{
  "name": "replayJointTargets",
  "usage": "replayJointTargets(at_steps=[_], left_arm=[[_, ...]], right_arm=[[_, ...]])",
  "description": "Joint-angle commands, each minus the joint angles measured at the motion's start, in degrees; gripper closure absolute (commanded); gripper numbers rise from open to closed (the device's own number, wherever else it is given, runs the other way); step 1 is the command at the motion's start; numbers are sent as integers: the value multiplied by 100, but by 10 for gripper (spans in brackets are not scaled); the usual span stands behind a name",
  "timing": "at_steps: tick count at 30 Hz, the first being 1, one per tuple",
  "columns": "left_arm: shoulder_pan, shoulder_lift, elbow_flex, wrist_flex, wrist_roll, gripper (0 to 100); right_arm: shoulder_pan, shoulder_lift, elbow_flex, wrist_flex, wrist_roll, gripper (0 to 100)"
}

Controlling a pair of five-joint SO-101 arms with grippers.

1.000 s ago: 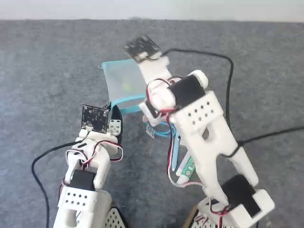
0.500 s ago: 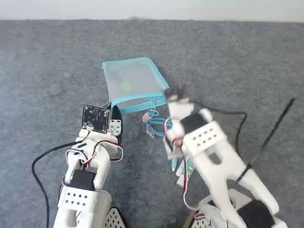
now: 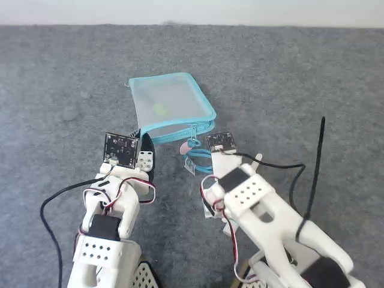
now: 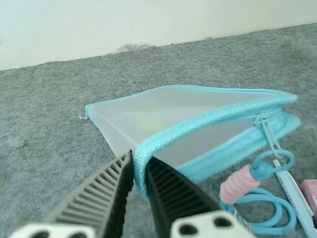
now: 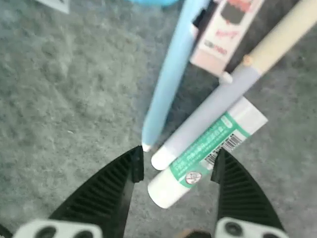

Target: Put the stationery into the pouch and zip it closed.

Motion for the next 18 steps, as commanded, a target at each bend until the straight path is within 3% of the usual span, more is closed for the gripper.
replayJointTargets(at_steps=[1, 6, 13, 18], left_arm=[[18, -79, -92, -176, -53, 989], [9, -79, -92, -176, -53, 989], [35, -79, -92, -176, -53, 989], [53, -79, -92, -176, -53, 989]], right_arm=[[-13, -57, 369, -673, -53, 772], [92, -57, 879, -1323, -35, 772], [936, -127, 888, -1095, 677, 772], [1130, -127, 738, -998, 695, 772]])
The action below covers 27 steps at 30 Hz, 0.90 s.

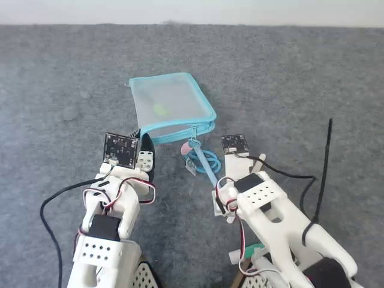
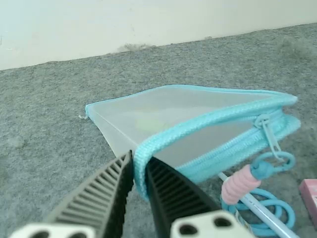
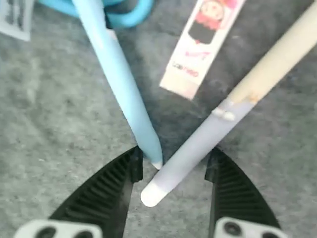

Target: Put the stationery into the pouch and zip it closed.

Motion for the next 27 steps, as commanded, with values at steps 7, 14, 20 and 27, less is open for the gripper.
replayJointTargets(at_steps=[7, 14, 20, 27], left_arm=[[26, -79, -92, -176, -53, 989], [53, -79, -92, -176, -53, 989], [53, -79, -92, -176, -53, 989], [53, -79, -92, -193, -53, 989]], right_arm=[[681, -127, -457, 154, 1231, 768], [1235, -127, -879, 699, 1196, 768], [884, -391, -1837, 2571, 2716, 768], [382, -1042, -1679, 4031, 6189, 768]])
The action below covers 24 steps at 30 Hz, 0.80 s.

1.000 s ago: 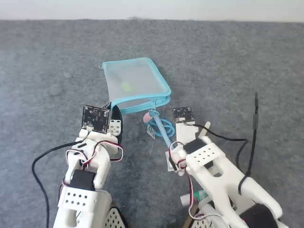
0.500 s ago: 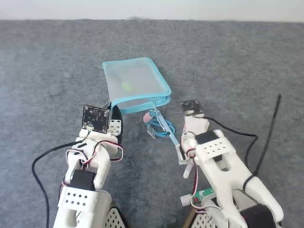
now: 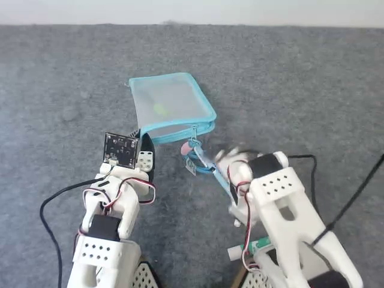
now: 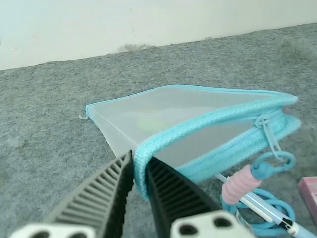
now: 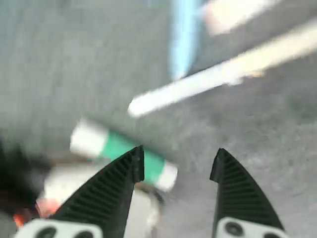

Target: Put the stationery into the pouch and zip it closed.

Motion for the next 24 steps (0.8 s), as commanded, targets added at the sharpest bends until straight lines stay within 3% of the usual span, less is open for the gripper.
replayJointTargets(at_steps=[1, 5, 14, 24], left_arm=[[53, -79, -92, -193, -53, 989], [18, -79, -92, -193, -53, 989], [9, -79, -92, -193, -53, 989], [9, -79, -92, -202, -53, 989]], right_arm=[[-251, -382, -70, 295, 1310, 768], [-725, -374, 510, -198, 1846, 770], [-1349, -426, 1609, -1349, 1899, 768], [-1859, -435, 1512, -1059, 2444, 771]])
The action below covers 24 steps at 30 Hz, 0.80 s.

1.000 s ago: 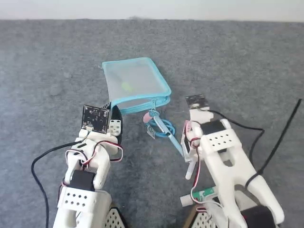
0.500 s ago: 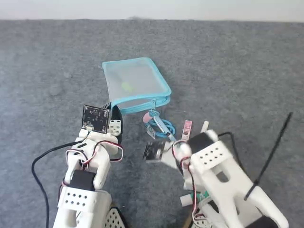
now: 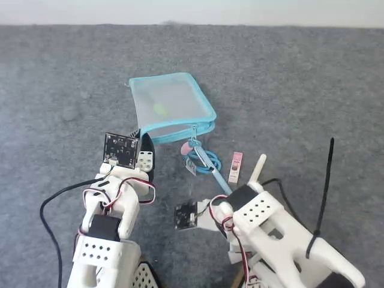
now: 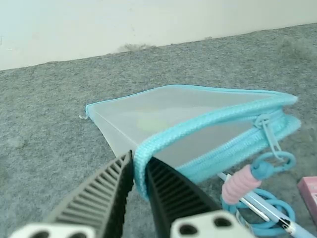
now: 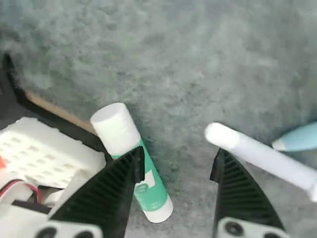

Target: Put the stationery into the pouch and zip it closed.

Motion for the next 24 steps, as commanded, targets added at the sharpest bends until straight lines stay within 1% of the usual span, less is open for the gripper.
replayJointTargets(at_steps=[1, 5, 7, 9, 12, 16, 21, 23, 24], left_arm=[[9, -79, -92, -211, -53, 989], [9, -79, -92, -211, -53, 989], [9, -79, -101, -211, -53, 989], [9, -79, -101, -211, -53, 989], [9, -79, -110, -211, -53, 989], [0, -79, -119, -211, -53, 989], [-26, -79, -119, -211, -53, 989], [-149, -79, -119, -211, -53, 989], [-220, -79, -119, -211, -53, 989]], right_arm=[[-207, -163, -237, 268, 185, 772], [-215, -163, -563, 822, 712, 772], [-215, -163, -668, 1007, 853, 772], [-215, -163, -712, 1103, 985, 772], [-347, -92, -668, 1121, 1407, 772], [-1130, -92, -589, 1112, 1538, 776], [-2677, -92, -536, 1077, 1530, 861], [-2905, -92, -536, 1068, 1433, 871], [-2897, -84, -536, 1033, 1363, 867]])
